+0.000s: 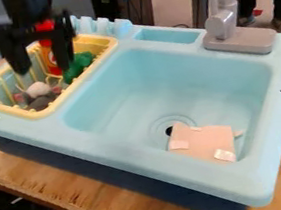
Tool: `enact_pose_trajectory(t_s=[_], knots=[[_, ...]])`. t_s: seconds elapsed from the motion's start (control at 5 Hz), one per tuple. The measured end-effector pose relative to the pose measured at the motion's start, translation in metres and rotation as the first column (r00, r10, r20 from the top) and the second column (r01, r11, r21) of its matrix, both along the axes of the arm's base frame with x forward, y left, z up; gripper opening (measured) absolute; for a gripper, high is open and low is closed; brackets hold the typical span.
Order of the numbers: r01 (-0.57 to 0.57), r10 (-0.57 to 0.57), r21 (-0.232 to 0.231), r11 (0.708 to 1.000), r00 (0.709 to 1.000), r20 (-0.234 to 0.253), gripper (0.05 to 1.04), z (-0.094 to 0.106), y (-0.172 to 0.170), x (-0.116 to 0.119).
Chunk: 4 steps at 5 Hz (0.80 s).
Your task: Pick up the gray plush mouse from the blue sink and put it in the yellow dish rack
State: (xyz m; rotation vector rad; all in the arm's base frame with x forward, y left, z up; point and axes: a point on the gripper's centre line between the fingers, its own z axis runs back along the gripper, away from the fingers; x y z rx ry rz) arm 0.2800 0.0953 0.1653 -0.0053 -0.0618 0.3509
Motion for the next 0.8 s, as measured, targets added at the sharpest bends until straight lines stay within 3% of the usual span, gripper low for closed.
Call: enact_pose_trajectory(t_s=[0.2, 0.4, 0.8], knots=[[0.103, -0.104, 0.046, 0.994, 0.994, 0.039, 1.001, 0.041, -0.029, -0.006], [0.225, -0.226, 0.094, 0.970, 0.974, 0.008, 1.001, 0.062, -0.059, -0.022], [0.418, -0.406, 0.067, 0.906, 0.903, -0.139, 1.001, 0.038, -0.117, -0.037]])
